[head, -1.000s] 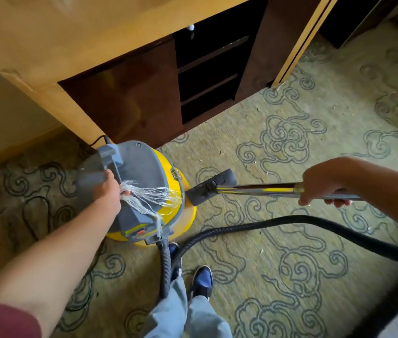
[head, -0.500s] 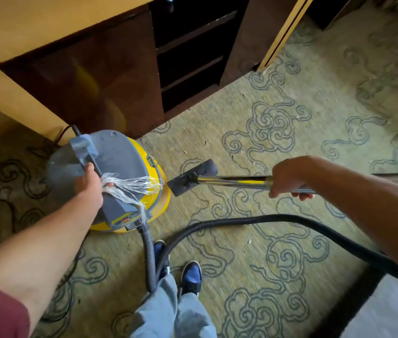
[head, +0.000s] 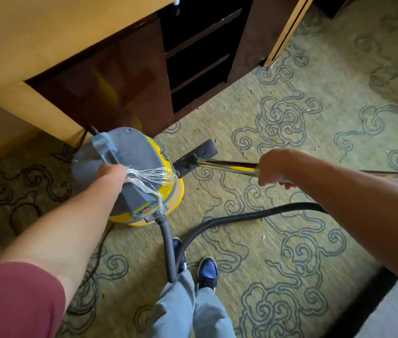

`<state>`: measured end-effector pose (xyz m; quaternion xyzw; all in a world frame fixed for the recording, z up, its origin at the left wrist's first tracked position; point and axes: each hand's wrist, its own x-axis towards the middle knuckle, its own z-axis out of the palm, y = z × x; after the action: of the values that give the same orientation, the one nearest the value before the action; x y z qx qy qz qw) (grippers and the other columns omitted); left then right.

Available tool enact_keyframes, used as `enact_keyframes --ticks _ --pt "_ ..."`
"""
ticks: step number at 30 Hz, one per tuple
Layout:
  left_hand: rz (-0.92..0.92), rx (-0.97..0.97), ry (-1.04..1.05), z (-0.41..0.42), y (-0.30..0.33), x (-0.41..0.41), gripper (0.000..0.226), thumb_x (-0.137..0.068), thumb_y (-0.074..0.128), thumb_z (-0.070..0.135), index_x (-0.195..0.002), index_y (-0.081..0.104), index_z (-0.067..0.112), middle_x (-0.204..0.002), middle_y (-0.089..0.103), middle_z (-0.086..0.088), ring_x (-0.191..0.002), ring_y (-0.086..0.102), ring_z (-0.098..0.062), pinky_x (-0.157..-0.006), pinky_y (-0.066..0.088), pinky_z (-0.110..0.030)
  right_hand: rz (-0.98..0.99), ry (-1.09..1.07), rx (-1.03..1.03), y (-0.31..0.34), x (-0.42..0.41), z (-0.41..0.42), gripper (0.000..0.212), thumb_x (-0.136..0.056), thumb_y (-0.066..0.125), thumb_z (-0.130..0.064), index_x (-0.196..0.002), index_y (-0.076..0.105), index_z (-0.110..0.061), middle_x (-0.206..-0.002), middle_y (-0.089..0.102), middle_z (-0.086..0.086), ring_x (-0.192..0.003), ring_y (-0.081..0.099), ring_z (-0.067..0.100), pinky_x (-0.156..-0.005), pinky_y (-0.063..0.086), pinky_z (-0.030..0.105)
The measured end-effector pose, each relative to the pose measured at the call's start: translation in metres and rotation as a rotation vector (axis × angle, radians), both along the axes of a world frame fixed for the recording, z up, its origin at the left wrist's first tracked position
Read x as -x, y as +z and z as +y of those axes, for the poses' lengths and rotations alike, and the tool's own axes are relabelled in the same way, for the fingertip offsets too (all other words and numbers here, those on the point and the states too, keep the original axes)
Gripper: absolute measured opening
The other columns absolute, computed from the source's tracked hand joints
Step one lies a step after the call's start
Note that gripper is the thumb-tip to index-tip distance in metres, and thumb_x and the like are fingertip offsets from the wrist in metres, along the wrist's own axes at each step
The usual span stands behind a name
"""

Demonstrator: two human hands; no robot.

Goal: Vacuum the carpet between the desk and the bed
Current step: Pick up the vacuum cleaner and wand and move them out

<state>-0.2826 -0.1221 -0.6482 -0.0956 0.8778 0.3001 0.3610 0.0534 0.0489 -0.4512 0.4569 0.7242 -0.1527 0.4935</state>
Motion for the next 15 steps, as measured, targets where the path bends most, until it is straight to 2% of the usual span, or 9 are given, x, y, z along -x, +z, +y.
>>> enact_keyframes --ticks 3,5,10,13,15 --pt "0.079 0.153 -0.219 -0.005 0.002 0.0 0.055 -0.085 0.07 0.02 -0.132 0.054 -0.004 -0.129 0.063 -0.02 -0.109 0.068 -0.037 -0.094 0.056 -0.047 -0.004 0.044 -0.007 0.0 0.005 -0.006 0.021 -0.093 0.063 -0.033 -0.1 0.063 -0.014 -0.077 0.066 0.002 -0.065 0.07 0.019 -0.057 0.056 0.027" --pt "0.127 0.228 -0.332 -0.004 0.008 -0.004 0.062 -0.082 0.072 0.028 -0.132 0.053 -0.003 -0.13 0.062 -0.021 -0.111 0.066 -0.039 -0.095 0.055 -0.046 -0.01 0.046 -0.006 0.0 0.006 -0.008 0.022 -0.093 0.063 -0.033 -0.104 0.063 -0.014 -0.078 0.064 0.002 -0.066 0.065 0.018 -0.065 0.057 0.029" --pt "0.133 0.28 -0.406 0.0 0.017 -0.009 0.075 -0.081 0.074 0.039 -0.138 0.047 -0.002 -0.136 0.057 -0.019 -0.12 0.06 -0.038 -0.1 0.052 -0.045 -0.001 0.047 0.002 -0.002 0.006 -0.013 0.02 -0.094 0.063 -0.032 -0.1 0.061 -0.013 -0.073 0.064 0.001 -0.058 0.063 0.015 -0.053 0.052 0.024" --pt "0.244 0.367 -0.533 0.001 0.029 -0.015 0.077 -0.085 0.07 0.038 -0.144 0.039 0.0 -0.141 0.049 -0.022 -0.128 0.053 -0.039 -0.105 0.047 -0.045 0.006 0.014 0.018 -0.002 0.006 -0.014 0.025 -0.095 0.062 -0.03 -0.111 0.063 -0.011 -0.075 0.065 0.002 -0.062 0.065 0.016 -0.057 0.054 0.024" --pt "0.328 0.431 -0.662 0.002 0.04 -0.026 0.07 -0.088 0.066 0.04 -0.144 0.039 0.007 -0.142 0.045 -0.02 -0.126 0.053 -0.041 -0.101 0.046 -0.047 0.016 0.009 0.001 -0.002 0.005 -0.017 0.027 -0.096 0.062 -0.029 -0.114 0.063 -0.01 -0.079 0.064 0.002 -0.065 0.064 0.016 -0.063 0.056 0.024"
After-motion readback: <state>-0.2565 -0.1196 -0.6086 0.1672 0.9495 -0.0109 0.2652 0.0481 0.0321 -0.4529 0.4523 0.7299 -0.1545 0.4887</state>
